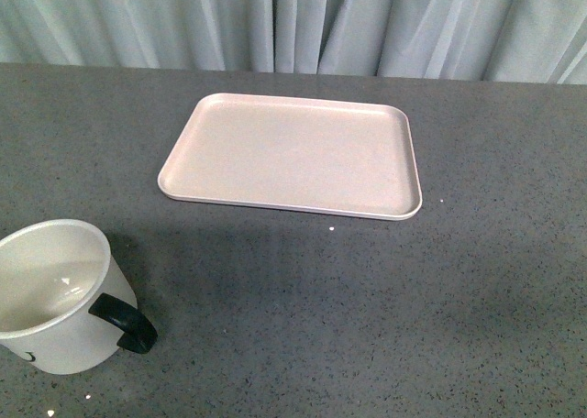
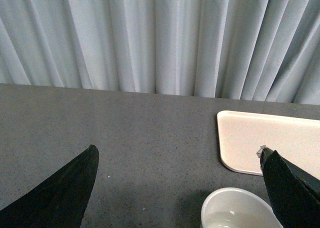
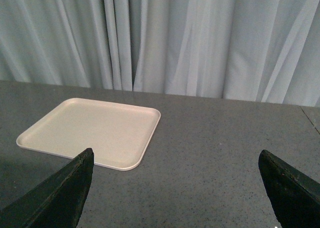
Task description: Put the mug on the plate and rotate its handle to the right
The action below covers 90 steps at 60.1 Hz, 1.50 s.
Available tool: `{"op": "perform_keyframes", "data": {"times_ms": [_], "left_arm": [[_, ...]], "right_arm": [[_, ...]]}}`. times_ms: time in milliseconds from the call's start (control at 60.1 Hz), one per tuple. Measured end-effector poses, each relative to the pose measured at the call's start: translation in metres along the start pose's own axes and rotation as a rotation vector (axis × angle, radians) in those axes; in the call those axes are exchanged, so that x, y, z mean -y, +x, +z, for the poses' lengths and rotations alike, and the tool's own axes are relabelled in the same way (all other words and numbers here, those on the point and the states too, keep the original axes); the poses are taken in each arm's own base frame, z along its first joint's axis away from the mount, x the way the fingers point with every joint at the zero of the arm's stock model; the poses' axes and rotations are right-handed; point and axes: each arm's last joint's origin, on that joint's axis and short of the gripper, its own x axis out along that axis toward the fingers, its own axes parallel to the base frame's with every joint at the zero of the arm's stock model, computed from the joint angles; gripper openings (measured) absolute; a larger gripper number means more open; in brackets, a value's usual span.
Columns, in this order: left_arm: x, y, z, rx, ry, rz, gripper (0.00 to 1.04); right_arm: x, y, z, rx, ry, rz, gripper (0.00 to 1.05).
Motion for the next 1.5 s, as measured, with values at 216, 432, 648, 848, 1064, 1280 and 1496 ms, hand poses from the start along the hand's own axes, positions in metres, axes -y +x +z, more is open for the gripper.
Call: {"op": "perform_keyframes", "data": {"times_ms": [216, 432, 648, 848, 1064, 1280, 1496], "left_arm": [[0.000, 0.000, 0.000, 0.000, 0.000, 0.000, 0.95], [0.000, 0.000, 0.000, 0.000, 0.000, 0.000, 0.95], [0.005, 0.013, 0.006, -0.509, -0.147, -0.155, 0.95], [0.018, 0.064, 0.014, -0.637, -0.144, -0.189, 0.95], [0.040, 0.107, -0.010, -0.801, -0.113, -0.263, 0.95], [0.044, 0.126, -0.023, -0.864, -0.095, -0.239, 0.95], [0.040, 0.132, -0.029, -0.887, -0.075, -0.221, 0.95]], "right_arm": [[0.000, 0.000, 0.000, 0.000, 0.000, 0.000, 0.96], [0.000, 0.000, 0.000, 0.000, 0.000, 0.000, 0.96], [0.000, 0.000, 0.000, 0.000, 0.000, 0.001, 0.96], [0.000, 0.000, 0.000, 0.000, 0.000, 0.000, 0.96], [0.000, 0.000, 0.000, 0.000, 0.000, 0.000, 0.96], [0.000, 0.000, 0.000, 0.000, 0.000, 0.000, 0.96], [0.000, 0.000, 0.000, 0.000, 0.000, 0.000, 0.96]]}}
